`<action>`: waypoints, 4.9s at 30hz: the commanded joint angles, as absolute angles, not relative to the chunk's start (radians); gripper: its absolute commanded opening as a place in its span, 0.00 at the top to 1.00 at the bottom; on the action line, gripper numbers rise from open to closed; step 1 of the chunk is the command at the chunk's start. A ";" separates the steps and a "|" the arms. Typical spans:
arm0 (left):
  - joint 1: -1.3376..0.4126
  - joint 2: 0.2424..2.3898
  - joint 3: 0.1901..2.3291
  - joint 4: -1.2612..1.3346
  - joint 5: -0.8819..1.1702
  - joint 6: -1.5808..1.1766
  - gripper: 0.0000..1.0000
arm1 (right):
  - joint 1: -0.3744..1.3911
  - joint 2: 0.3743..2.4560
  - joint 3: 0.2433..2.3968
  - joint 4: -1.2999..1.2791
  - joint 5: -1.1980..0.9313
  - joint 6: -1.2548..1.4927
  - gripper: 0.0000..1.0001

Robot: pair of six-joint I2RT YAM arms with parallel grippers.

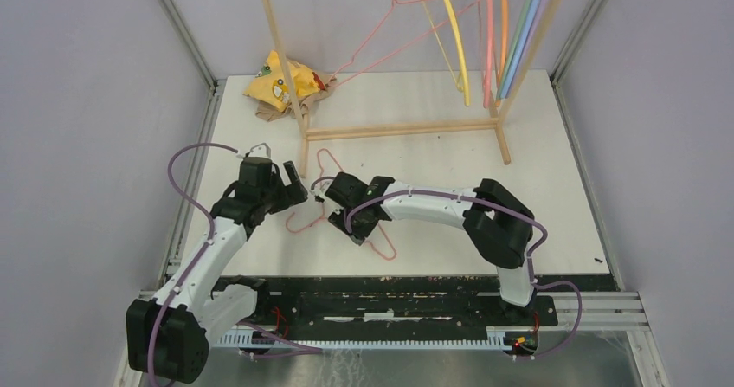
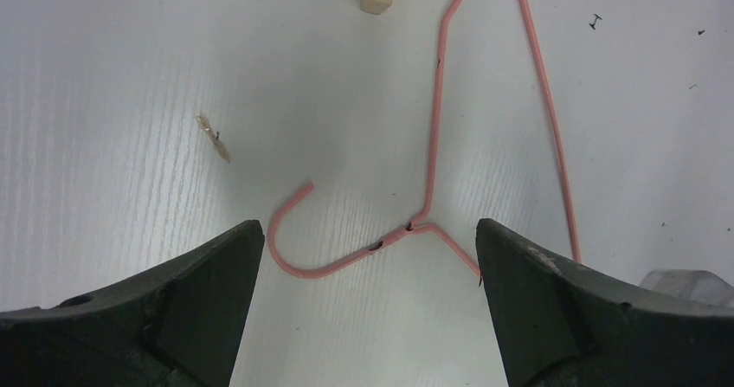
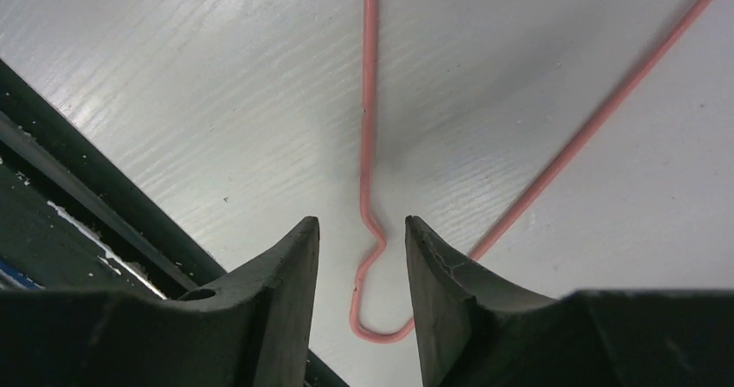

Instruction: Organize the hangers

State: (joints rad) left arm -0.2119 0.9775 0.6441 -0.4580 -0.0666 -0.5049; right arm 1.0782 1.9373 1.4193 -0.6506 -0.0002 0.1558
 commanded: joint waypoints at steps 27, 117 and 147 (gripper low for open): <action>-0.191 0.874 0.617 -0.514 -0.126 -0.615 0.01 | 1.082 1.978 1.304 -0.473 0.027 0.181 0.99; -0.191 1.024 0.971 -0.455 0.070 -0.982 0.97 | 1.064 1.906 1.574 -0.597 0.035 0.343 0.69; -0.277 0.534 0.894 -0.584 -0.547 -0.538 0.01 | 1.063 1.910 1.874 -0.644 0.168 0.441 0.99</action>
State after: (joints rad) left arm -0.2661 0.5285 0.8764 -0.5907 -0.4362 -0.6430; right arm 1.0676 1.8938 1.7489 -0.6739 0.0803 0.3965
